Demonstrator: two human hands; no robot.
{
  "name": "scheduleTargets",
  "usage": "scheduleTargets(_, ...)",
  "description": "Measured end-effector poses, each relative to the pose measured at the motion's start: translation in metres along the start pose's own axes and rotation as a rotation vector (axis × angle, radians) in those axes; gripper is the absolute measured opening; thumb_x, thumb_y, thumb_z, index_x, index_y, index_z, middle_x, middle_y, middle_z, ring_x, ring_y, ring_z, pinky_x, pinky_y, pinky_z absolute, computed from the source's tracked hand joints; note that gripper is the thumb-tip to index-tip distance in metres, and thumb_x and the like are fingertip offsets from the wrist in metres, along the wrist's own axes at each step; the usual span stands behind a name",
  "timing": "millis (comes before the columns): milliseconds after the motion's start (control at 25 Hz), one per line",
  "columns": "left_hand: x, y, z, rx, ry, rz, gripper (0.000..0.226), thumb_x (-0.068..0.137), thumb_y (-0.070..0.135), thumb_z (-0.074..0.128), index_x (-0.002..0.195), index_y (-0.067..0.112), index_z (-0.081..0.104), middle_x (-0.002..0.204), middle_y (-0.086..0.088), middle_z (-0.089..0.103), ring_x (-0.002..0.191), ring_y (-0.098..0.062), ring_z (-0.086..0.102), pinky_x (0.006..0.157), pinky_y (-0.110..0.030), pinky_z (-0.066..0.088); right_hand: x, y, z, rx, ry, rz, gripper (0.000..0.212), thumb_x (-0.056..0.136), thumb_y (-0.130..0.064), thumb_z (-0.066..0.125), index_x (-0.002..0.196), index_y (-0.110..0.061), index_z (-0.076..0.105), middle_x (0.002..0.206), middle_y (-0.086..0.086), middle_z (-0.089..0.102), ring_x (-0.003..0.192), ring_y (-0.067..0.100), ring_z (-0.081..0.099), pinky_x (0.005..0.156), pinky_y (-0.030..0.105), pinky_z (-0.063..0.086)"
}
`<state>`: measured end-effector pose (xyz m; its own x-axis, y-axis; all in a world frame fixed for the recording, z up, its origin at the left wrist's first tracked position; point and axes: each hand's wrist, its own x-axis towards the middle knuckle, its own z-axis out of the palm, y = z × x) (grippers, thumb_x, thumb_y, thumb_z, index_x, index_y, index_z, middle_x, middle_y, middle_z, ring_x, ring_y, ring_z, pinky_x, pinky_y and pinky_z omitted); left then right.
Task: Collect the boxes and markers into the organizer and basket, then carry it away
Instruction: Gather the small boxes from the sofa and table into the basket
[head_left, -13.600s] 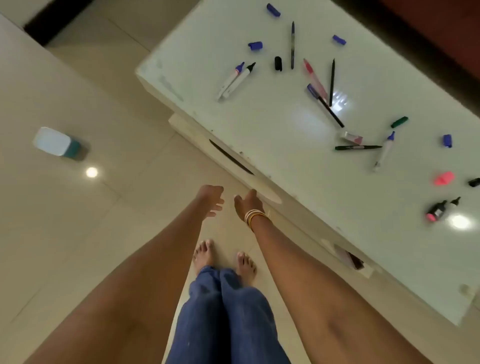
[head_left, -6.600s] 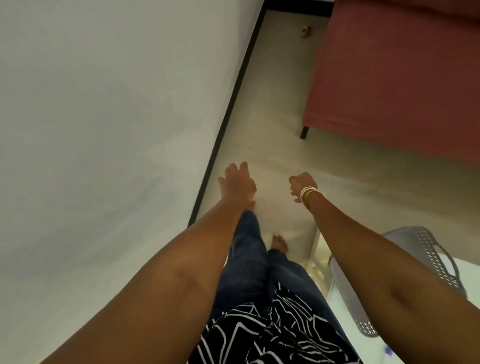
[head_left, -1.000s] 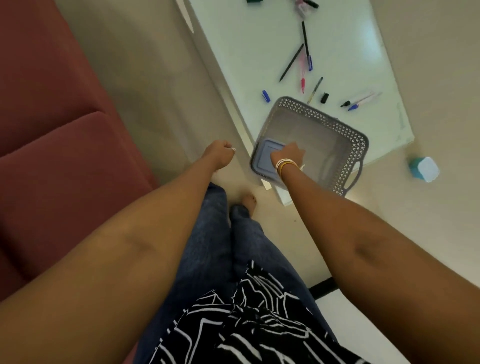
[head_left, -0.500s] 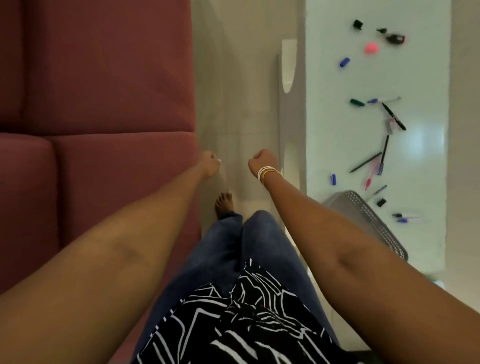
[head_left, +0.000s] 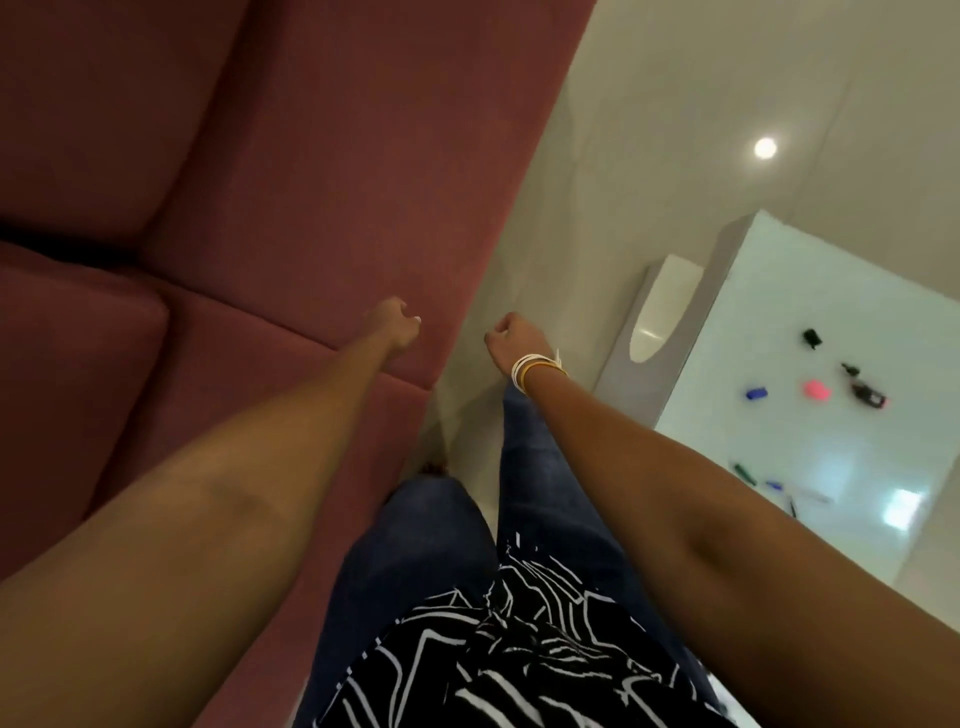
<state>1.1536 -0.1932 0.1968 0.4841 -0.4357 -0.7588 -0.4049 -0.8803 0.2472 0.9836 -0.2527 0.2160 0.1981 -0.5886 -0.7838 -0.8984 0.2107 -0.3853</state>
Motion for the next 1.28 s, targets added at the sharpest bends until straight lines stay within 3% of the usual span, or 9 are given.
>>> scheduleTargets(120, 0.021, 0.052, -0.027, -0.135, 0.078, -0.067, 0.049, 0.094, 0.025, 0.056, 0.139, 0.008, 0.047, 0.142, -0.015, 0.051, 0.131, -0.032, 0.047, 0.109, -0.035, 0.038, 0.04, -0.034, -0.049, -0.097, -0.053, -0.139, 0.035, 0.096, -0.027, 0.05, 0.124, -0.007, 0.055, 0.123, 0.018, 0.061, 0.114, 0.035, 0.057, 0.096, 0.037, 0.045)
scheduleTargets(280, 0.059, 0.114, -0.063, -0.128, 0.212, -0.034, 0.044, 0.095, 0.02, 0.053, 0.138, 0.011, 0.049, 0.141, -0.016, 0.05, 0.136, -0.03, 0.04, 0.111, -0.035, 0.035, 0.107, -0.092, -0.112, -0.179, -0.048, -0.196, 0.04, 0.095, -0.034, 0.051, 0.123, -0.007, 0.054, 0.122, 0.02, 0.063, 0.114, 0.038, 0.058, 0.098, 0.042, 0.047)
scheduleTargets(440, 0.116, 0.161, -0.105, -0.154, 0.319, -0.081, 0.044, 0.096, 0.019, 0.05, 0.14, 0.019, 0.045, 0.155, -0.008, 0.032, 0.145, -0.023, 0.026, 0.116, -0.049, 0.021, 0.18, -0.164, -0.158, -0.219, -0.05, -0.244, 0.037, 0.093, -0.033, 0.051, 0.118, -0.006, 0.056, 0.12, 0.02, 0.062, 0.111, 0.039, 0.058, 0.096, 0.042, 0.048)
scheduleTargets(600, 0.181, 0.195, -0.146, -0.202, 0.318, -0.148, 0.045, 0.096, 0.021, 0.049, 0.14, 0.021, 0.045, 0.156, -0.007, 0.03, 0.146, -0.021, 0.024, 0.115, -0.052, 0.021, 0.245, -0.23, -0.185, -0.285, -0.058, -0.237, 0.036, 0.093, -0.036, 0.049, 0.116, -0.01, 0.058, 0.113, 0.013, 0.063, 0.103, 0.033, 0.059, 0.087, 0.035, 0.042)
scheduleTargets(920, 0.279, 0.223, -0.194, -0.308, 0.278, -0.381, 0.047, 0.095, 0.029, 0.049, 0.141, 0.019, 0.044, 0.147, -0.009, 0.043, 0.138, -0.028, 0.038, 0.109, -0.051, 0.03, 0.338, -0.33, -0.194, -0.465, -0.193, -0.248, 0.032, 0.091, -0.036, 0.049, 0.11, -0.014, 0.062, 0.123, 0.017, 0.064, 0.114, 0.037, 0.059, 0.099, 0.041, 0.044)
scheduleTargets(1080, 0.312, 0.236, -0.194, -0.351, 0.226, -0.461, 0.065, 0.092, 0.037, 0.055, 0.149, 0.02, 0.029, 0.159, -0.011, 0.019, 0.145, -0.032, 0.024, 0.112, -0.057, 0.027, 0.408, -0.37, -0.189, -0.343, -0.269, -0.214, 0.019, 0.077, -0.04, 0.054, 0.075, -0.021, 0.053, 0.113, 0.019, 0.069, 0.086, 0.027, 0.058, 0.092, 0.046, 0.051)
scheduleTargets(1160, 0.324, 0.243, -0.188, -0.392, 0.207, -0.478, 0.08, 0.087, 0.043, 0.06, 0.152, 0.02, 0.018, 0.163, -0.007, 0.002, 0.149, -0.028, 0.011, 0.11, -0.062, 0.023, 0.453, -0.384, -0.188, -0.314, -0.319, -0.19, 0.021, 0.07, -0.043, 0.051, 0.074, -0.023, 0.053, 0.107, 0.014, 0.071, 0.089, 0.029, 0.062, 0.094, 0.047, 0.053)
scheduleTargets(1280, 0.34, 0.265, -0.177, -0.411, 0.205, -0.493, 0.099, 0.081, 0.048, 0.066, 0.154, 0.024, 0.004, 0.162, 0.001, -0.015, 0.151, -0.026, -0.005, 0.109, -0.069, 0.017, 0.465, -0.432, -0.201, -0.224, -0.349, -0.15, 0.012, 0.091, -0.03, 0.051, 0.083, -0.021, 0.056, 0.1, 0.011, 0.066, 0.092, 0.029, 0.064, 0.08, 0.042, 0.055)
